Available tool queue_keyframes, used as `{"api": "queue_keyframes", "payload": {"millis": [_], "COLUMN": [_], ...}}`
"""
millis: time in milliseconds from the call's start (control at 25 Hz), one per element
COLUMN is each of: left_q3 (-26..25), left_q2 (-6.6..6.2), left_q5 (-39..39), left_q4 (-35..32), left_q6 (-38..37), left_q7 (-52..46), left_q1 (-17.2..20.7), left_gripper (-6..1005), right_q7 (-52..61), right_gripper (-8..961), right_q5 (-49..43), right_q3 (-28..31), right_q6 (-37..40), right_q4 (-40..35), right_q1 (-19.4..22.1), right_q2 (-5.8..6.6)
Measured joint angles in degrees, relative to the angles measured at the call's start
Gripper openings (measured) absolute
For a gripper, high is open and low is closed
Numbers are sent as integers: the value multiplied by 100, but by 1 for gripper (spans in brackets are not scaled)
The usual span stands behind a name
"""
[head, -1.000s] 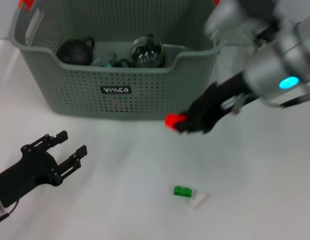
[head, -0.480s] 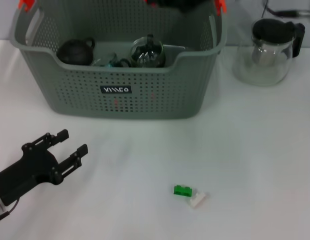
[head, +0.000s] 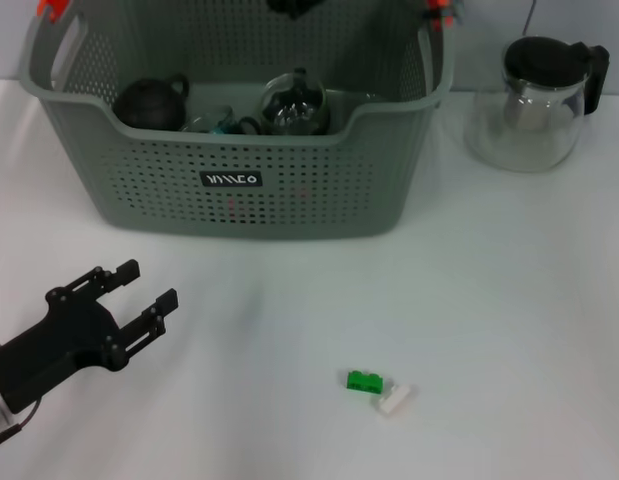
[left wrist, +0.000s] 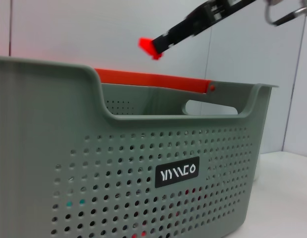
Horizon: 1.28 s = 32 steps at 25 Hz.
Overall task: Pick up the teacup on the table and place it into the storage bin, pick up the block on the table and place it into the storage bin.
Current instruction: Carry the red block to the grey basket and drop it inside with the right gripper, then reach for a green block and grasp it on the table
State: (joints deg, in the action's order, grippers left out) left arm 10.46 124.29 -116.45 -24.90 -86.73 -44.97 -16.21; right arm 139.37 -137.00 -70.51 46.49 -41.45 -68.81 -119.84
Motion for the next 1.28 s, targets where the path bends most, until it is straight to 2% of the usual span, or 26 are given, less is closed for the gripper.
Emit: {"api": "queue_keyframes", "payload": {"millis": [160, 360, 480, 560, 680, 800, 880, 960, 1040, 1120, 1200, 1280], "left_q3": [-4, -21, -5, 2, 2, -4, -13, -24, -29, -30, -27, -16], "left_q2": [-1, -1, -1, 0, -1, -2, 0, -1, -5, -8, -14, -17], "left_q5": [0, 0, 0, 0, 0, 0, 0, 0, 0, 0, 0, 0], "left_q4": [2, 3, 3, 3, 3, 2, 3, 2, 2, 0, -4, -7], "left_q6": [15, 23, 27, 24, 25, 18, 22, 25, 25, 26, 39, 77], "left_q7": [-2, -3, -3, -3, -3, -3, -3, -3, -3, -4, -8, -19], "left_q1": [15, 25, 13, 8, 7, 6, 5, 4, 4, -1, -20, -44], "left_gripper": [629, 628, 628, 628, 629, 629, 629, 629, 629, 630, 630, 630], "right_q7": [-12, -63, -129, -137, -257, -755, -1309, -1666, -1668, -1343, -961, -583], "right_gripper": [210, 210, 314, 383, 628, 699, 746, 793, 840, 867, 874, 881], "right_q5": [-55, -80, -38, 43, 547, 1590, 2606, 3311, 3638, 3528, 3037, 2275], "right_q3": [20, -55, 20, 119, 274, 415, 528, 627, 730, 818, 869, 877], "right_q6": [-94, -5, 66, 250, 805, 1560, 2303, 3079, 3882, 4643, 5303, 5780], "right_q4": [447, 382, 103, -395, -1399, -2402, -2973, -3336, -3687, -4032, -4352, -4686], "right_q1": [-319, -289, -106, 155, 774, 1619, 2328, 2910, 3389, 3720, 3878, 3924], "right_q2": [45, 81, 61, 21, -9, -5, 19, 73, 171, 300, 399, 385]}}
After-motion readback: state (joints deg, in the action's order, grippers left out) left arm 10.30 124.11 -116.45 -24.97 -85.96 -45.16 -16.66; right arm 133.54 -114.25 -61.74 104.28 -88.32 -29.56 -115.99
